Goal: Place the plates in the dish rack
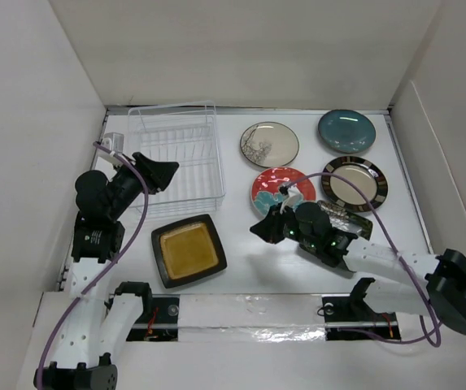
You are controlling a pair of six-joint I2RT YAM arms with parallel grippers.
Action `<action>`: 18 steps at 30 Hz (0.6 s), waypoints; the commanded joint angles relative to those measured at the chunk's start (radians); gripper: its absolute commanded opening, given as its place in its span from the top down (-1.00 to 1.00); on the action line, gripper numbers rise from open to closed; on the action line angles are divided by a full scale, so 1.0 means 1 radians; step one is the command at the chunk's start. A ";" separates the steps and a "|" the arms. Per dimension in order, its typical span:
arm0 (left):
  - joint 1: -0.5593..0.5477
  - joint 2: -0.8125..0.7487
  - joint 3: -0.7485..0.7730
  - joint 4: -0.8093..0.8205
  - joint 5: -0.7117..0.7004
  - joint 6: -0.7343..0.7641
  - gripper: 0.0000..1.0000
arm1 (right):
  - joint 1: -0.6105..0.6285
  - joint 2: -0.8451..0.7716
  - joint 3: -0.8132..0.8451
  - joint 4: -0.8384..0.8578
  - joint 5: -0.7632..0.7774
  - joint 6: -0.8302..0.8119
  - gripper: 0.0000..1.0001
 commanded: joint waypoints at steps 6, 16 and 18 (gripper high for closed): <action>-0.020 -0.017 -0.024 0.048 -0.010 0.025 0.53 | 0.049 0.145 -0.026 0.279 0.006 0.064 -0.19; -0.063 -0.004 -0.018 0.051 -0.065 0.048 1.00 | 0.070 0.231 -0.005 0.324 0.066 0.089 1.00; -0.072 0.006 -0.020 0.054 -0.068 0.050 1.00 | 0.070 0.198 0.004 0.294 0.093 0.078 1.00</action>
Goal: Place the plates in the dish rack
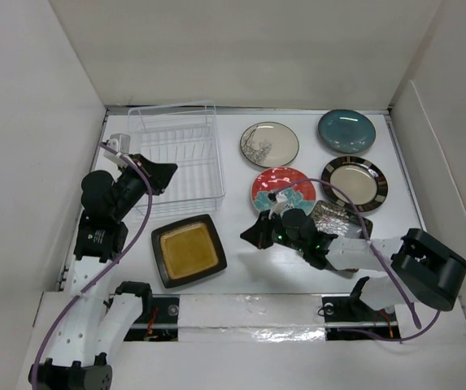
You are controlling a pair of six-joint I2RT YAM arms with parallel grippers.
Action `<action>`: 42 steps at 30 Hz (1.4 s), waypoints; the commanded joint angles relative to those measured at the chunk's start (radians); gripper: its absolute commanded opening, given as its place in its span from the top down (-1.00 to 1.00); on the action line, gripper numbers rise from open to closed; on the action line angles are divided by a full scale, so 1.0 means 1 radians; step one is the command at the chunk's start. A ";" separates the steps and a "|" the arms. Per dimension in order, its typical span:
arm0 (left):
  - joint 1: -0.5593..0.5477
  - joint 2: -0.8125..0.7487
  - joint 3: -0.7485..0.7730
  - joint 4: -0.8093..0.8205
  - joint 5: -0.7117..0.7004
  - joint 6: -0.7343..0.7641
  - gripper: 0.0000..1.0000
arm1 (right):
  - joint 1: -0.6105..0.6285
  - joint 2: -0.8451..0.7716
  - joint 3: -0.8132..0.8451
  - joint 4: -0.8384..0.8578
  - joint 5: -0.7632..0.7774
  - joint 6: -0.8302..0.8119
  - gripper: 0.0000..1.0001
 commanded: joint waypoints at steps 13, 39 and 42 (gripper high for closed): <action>-0.071 0.047 -0.003 0.068 -0.002 0.066 0.19 | -0.426 -0.238 0.127 -0.395 0.293 -0.041 -0.10; -0.187 0.047 0.011 0.014 -0.063 0.107 0.18 | -0.765 0.581 0.741 -0.284 0.025 0.045 -0.23; -0.187 0.048 0.008 0.015 -0.063 0.109 0.18 | -0.765 0.633 0.772 -0.294 -0.021 0.068 -0.23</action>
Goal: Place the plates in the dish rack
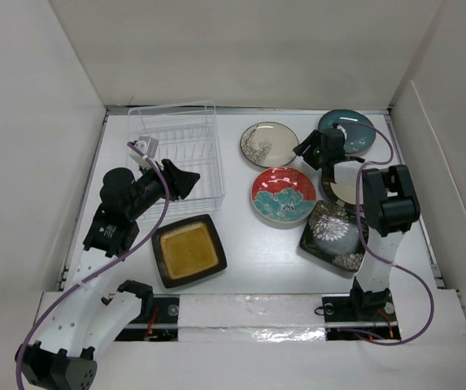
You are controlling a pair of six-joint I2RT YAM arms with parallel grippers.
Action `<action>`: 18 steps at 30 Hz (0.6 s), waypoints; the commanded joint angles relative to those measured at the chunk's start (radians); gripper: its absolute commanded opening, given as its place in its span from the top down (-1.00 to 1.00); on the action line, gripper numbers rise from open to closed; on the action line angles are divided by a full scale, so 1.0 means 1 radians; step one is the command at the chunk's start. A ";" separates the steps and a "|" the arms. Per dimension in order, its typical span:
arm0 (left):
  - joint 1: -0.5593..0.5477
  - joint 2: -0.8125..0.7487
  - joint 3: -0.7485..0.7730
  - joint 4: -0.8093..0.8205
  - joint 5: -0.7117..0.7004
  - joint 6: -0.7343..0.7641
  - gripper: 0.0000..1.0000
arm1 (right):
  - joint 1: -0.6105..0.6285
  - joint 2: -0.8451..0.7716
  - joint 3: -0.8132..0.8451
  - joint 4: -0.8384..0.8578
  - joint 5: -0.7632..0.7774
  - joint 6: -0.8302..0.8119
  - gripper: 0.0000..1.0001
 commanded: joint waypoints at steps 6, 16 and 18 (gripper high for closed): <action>-0.004 -0.005 0.030 0.028 -0.002 0.016 0.20 | 0.009 0.090 0.081 -0.005 -0.134 0.081 -0.21; -0.004 -0.015 0.033 0.020 -0.015 0.019 0.22 | 0.009 0.202 0.069 0.141 -0.255 0.227 0.10; -0.004 -0.017 0.033 0.017 -0.018 0.022 0.22 | 0.009 0.217 0.064 0.165 -0.260 0.256 0.20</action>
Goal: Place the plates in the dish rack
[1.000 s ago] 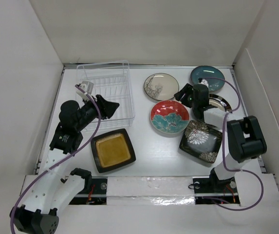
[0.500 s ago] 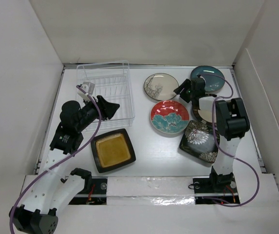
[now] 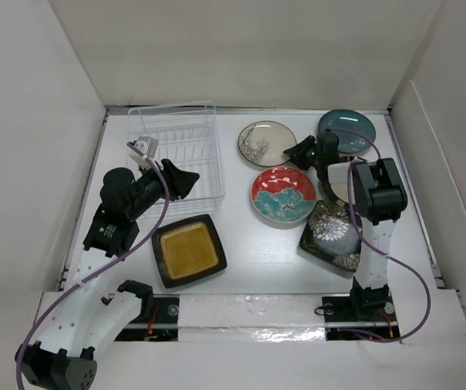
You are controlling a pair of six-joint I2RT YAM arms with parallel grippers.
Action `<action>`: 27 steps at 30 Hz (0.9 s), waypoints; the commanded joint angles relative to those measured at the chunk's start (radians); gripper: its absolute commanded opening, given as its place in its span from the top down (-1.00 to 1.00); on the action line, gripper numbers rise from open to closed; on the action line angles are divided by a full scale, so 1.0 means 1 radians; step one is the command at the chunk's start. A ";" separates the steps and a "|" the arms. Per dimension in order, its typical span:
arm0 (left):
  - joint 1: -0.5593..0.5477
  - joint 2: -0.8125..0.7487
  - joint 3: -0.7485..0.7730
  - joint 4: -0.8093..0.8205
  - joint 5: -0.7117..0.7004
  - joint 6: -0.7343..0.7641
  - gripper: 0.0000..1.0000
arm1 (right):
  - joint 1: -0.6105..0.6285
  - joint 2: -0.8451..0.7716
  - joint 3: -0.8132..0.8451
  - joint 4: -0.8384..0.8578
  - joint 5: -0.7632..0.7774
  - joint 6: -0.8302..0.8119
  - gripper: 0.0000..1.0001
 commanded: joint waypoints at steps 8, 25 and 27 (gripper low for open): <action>-0.003 -0.018 0.033 0.021 -0.012 0.022 0.22 | 0.008 0.040 0.009 0.159 0.002 0.135 1.00; -0.012 -0.012 0.031 0.015 -0.043 0.018 0.22 | 0.085 -0.354 0.284 -0.088 0.247 -0.269 1.00; -0.012 -0.011 0.033 0.008 -0.072 0.010 0.25 | 0.129 -0.377 0.322 -0.194 0.333 -0.331 1.00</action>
